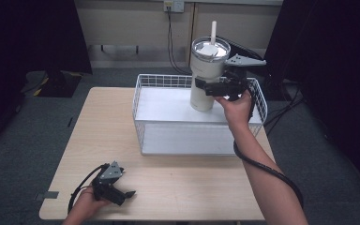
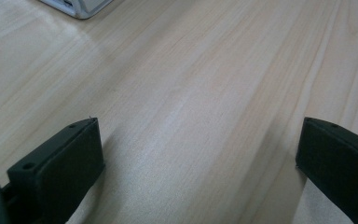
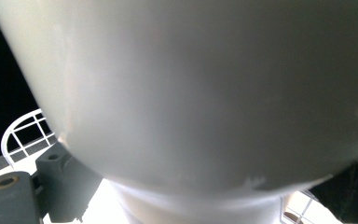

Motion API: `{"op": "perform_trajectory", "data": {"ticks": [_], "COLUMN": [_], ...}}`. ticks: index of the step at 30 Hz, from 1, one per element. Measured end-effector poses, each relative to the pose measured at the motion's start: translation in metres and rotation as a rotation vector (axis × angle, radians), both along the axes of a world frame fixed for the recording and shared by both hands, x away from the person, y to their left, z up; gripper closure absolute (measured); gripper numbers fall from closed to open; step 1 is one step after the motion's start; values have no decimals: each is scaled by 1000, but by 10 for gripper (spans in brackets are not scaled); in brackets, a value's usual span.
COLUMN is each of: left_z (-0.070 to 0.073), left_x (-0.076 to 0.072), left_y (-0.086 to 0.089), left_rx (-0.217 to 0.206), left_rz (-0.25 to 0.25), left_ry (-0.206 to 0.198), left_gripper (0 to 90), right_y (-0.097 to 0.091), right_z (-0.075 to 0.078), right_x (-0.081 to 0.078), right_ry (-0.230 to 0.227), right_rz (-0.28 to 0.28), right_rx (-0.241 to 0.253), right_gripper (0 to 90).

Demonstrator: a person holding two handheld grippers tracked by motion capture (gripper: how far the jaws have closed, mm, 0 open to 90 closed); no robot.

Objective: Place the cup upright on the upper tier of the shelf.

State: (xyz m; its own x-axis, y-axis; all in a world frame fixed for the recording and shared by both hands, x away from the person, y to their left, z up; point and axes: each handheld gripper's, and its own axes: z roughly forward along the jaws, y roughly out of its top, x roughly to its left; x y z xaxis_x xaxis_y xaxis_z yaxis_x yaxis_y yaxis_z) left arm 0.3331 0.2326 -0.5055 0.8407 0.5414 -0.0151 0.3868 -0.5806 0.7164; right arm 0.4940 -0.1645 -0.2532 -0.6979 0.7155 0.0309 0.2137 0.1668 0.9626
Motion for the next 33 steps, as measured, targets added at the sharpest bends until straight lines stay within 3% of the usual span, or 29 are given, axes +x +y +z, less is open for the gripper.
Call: {"op": "perform_trajectory", "data": {"ticks": [5,9,12,18,24,33], "left_z": [0,0,0,0,0,0], "left_x": [0,0,0,0,0,0], "left_y": [0,0,0,0,0,0], "left_rx": [0,0,0,-2,-3,2], "left_rz": [0,1,1,4,5,7], "left_ry": [0,0,0,-3,-2,-11], "left_gripper": [0,0,0,0,0,0], "right_y": [-1,-2,-5,-9,-19,-35], "right_z": [-1,-5,-9,-6,-3,-6], "right_x": [0,-2,-3,-8,-17,-32], "right_ry": [7,3,4,-9,-10,-8], "right_rz": [4,4,14,13,-1,39], "right_rx": [-4,-36,-21,-47,-51,-33], "right_gripper": [88,90,94,98,106,107]}}
